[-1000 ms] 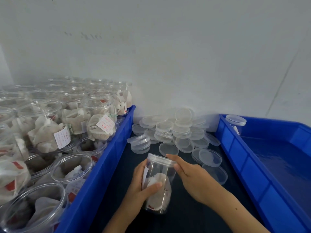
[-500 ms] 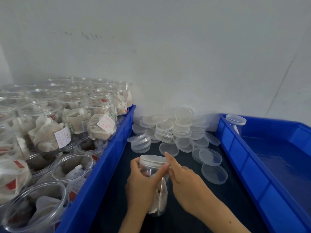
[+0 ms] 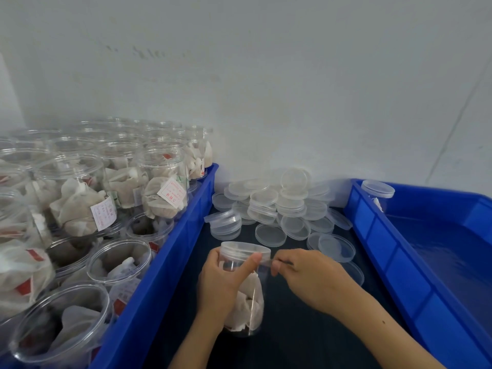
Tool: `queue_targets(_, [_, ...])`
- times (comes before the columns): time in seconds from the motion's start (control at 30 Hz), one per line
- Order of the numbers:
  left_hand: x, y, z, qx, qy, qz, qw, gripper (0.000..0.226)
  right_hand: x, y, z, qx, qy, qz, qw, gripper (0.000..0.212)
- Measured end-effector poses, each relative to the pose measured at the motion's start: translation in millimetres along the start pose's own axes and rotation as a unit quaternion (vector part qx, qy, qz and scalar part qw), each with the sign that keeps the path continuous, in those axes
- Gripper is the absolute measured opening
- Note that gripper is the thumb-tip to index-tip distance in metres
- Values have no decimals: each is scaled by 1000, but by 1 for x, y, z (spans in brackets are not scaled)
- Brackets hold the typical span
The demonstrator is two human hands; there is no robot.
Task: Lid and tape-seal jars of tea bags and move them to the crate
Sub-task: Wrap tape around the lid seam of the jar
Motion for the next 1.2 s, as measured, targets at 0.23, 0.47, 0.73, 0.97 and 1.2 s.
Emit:
queue_targets(0.23, [2,1,-4,-34,1,26,999,67,3,-3,-6,-29,-1,71,997,41])
queue_targets(0.47, [0,-3,-8,-110,18,40,993,68,-6,-8,-7,-52,23,84,995,46])
queue_targets(0.73, [0,-24,-13,-205,28,36,978,81,-2,3,-5,12,60,204,977,18])
queue_targets(0.97, [0,-40,-10,-301,46,60,951,89,-1,2,-5,29,58,225,972,44])
queue_targets(1.2, [-7,-45,-14,-354,67,64,931,80,-3,-1,-2,62,70,112,989,56])
Point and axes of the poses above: each hand's wrist, its own z-axis away from the middle knuckle, its own y-axis out of the back of the hand, x = y × z, the point moved 9 cm from there along -z, towards the middle knuckle, and after that the axes turned 5 degrees about y, right-handed, at the moved point
